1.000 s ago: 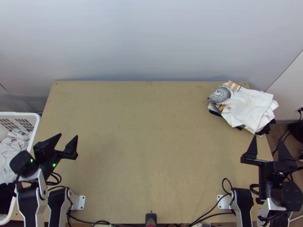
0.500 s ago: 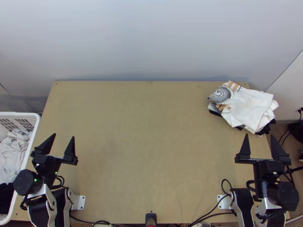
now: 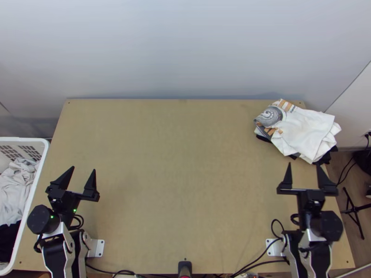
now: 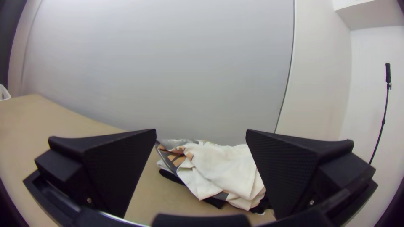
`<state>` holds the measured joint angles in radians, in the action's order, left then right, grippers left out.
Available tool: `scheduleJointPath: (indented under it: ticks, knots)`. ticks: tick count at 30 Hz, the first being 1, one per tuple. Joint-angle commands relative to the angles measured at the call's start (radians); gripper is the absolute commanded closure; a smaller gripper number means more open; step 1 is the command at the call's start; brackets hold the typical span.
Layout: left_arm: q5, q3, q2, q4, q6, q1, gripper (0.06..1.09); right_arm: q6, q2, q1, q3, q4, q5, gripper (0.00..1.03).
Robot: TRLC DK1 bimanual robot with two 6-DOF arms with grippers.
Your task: Fold the t-shirt
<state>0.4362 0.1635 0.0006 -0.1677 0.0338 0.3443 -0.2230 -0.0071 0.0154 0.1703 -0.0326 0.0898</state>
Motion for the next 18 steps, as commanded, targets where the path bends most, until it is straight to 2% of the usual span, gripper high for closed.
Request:
scheduleJointPath:
  ticks: [1,7,18]
  knots:
    - [-0.001,-0.058,-0.004,0.033,0.006,0.004,0.10,-0.006,0.001,0.000,-0.167,0.122,0.001,0.04]
    - [0.001,-0.098,-0.004,0.086,-0.002,-0.001,0.10,-0.032,0.006,0.017,-0.167,0.076,0.001,0.04]
    - [-0.001,-0.114,-0.002,0.040,0.037,0.004,0.10,-0.035,0.018,0.009,-0.164,0.040,-0.001,0.04]
